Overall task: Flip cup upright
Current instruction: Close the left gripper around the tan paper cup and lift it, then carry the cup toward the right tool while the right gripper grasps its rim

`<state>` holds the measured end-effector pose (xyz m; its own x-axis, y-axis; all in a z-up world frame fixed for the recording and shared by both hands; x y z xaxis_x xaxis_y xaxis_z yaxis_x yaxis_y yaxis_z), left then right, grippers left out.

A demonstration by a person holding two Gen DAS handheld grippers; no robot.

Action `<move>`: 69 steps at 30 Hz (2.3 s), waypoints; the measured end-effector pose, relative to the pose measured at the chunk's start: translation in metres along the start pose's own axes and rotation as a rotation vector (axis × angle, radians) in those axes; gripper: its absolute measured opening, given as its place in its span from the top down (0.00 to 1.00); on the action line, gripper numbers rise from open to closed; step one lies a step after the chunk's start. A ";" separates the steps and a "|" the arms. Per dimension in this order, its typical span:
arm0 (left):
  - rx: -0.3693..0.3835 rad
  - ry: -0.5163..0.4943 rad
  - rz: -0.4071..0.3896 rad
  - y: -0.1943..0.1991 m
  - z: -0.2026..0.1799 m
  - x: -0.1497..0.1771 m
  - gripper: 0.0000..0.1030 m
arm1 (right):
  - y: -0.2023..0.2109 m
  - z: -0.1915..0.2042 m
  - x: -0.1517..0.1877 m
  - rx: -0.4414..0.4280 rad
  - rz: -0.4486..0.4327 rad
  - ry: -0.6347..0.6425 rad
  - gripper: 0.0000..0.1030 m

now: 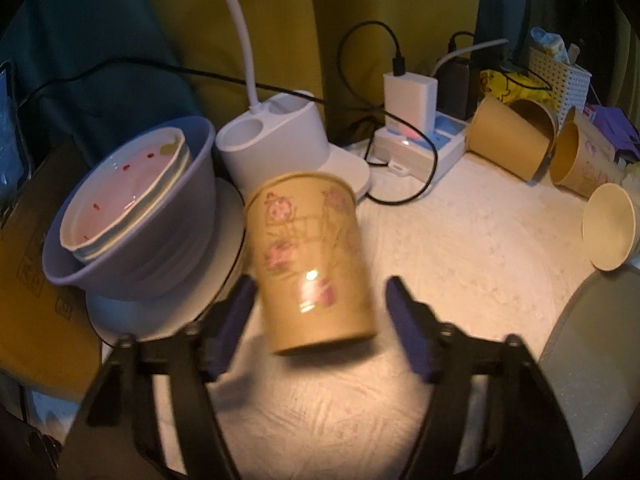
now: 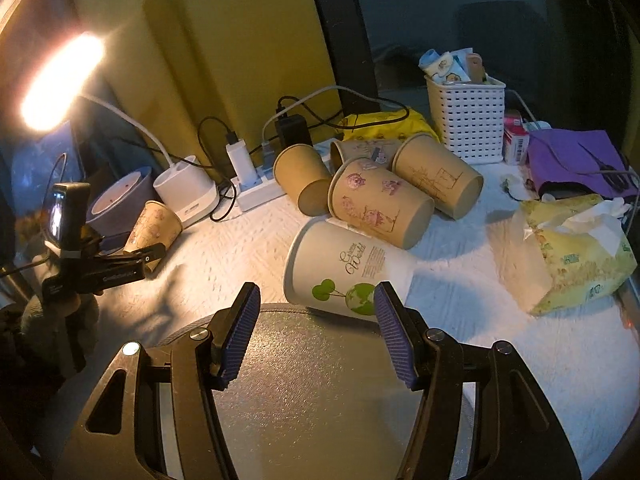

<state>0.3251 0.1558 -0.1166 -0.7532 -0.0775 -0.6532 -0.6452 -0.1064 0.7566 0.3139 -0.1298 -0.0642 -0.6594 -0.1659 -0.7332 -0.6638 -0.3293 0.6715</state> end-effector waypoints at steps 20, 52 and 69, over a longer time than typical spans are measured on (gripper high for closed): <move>0.210 -0.093 -0.174 0.111 -0.060 0.033 0.40 | 0.054 0.024 0.026 -0.006 -0.038 -0.019 0.40; 0.368 -0.191 -0.372 0.232 -0.194 0.191 0.40 | 0.155 0.029 0.124 -0.204 0.004 -0.145 0.26; 0.468 -0.268 -0.434 0.242 -0.207 0.201 0.40 | 0.146 0.053 0.121 -0.428 0.057 -0.213 0.26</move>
<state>0.0446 -0.0906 -0.0709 -0.3807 0.1296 -0.9156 -0.8376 0.3712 0.4008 0.1184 -0.1485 -0.0496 -0.7778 -0.0154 -0.6283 -0.4492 -0.6856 0.5729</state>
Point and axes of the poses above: each gripper's, at about its wrist camera, not at the fingertips, and y roughly against the way its jaws point, z to its left, x to its underside, the point moved 5 cm from there along -y, roughly the way its jaws point, and after that the axes turned 9 degrees about x, right-handed, at the moved point
